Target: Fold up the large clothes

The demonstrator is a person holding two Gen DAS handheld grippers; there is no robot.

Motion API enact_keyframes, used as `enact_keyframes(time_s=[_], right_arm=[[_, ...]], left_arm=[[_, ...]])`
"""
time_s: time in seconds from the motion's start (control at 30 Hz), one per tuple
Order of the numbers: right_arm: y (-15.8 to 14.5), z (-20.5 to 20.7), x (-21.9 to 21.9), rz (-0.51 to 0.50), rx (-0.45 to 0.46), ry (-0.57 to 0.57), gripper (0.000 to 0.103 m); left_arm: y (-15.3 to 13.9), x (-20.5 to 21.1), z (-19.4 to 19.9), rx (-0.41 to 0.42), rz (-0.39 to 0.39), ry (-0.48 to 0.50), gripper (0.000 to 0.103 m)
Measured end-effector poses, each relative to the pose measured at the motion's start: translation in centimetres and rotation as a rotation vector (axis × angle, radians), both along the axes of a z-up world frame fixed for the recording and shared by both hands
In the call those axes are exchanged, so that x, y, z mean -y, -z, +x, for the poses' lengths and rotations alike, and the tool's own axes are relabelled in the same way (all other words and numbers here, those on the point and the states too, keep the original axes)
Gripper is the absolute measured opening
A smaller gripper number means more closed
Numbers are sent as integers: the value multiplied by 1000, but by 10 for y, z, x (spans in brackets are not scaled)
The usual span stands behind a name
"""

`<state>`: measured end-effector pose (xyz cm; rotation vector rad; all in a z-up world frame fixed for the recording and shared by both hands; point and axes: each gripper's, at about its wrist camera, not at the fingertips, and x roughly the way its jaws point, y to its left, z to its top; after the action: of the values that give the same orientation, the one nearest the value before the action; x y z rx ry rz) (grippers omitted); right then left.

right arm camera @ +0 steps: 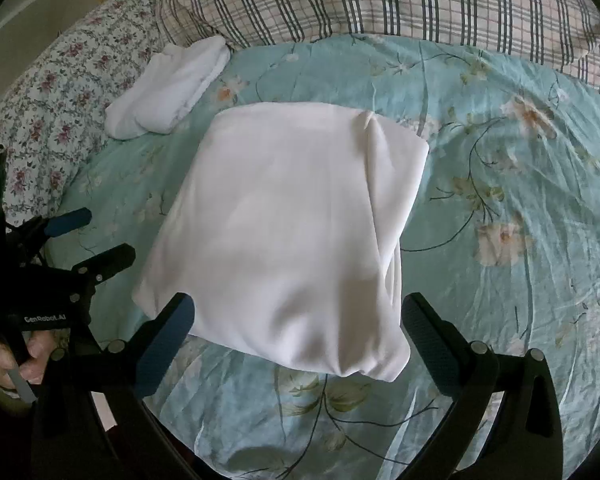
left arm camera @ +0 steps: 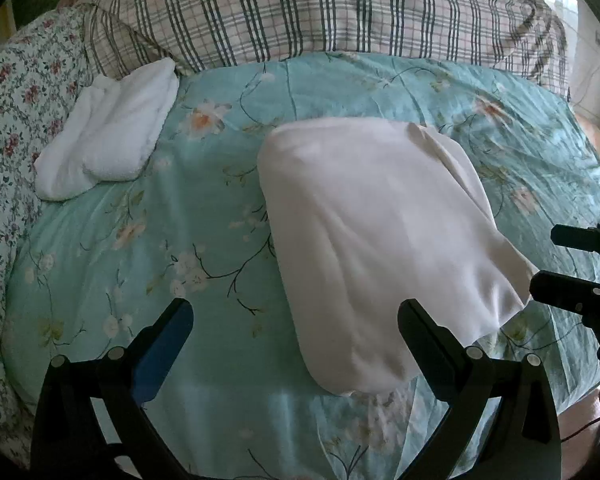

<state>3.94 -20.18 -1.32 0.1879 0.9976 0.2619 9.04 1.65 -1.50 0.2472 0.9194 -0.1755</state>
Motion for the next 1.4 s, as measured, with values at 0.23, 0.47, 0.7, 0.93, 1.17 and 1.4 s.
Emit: enact_keyframes(time_s=[0.23,0.47,0.7,0.93,1.17,1.4], right_arm=[[-2,-1,0,-1,4,-3,103],[-6,-1,-2,-2,10,-3,103],[-6,-2,-2,3,10,-2,103],[-6,-2,-3,2,12,0,103],[-7,-2,-6,1,13,1,103],[-8,0,-7,0,13,-5,103]], left_arm=[[-3,-2,-2,8,0,2,102],[-5,-3,-4,15,1,4,102],[-6,-3,-3,14,2,8,102],[-6,-3,-3,14,4,5,102],[-6,-4,-2,14,4,6,102],[-6,-4,-1,11,6,1,102]])
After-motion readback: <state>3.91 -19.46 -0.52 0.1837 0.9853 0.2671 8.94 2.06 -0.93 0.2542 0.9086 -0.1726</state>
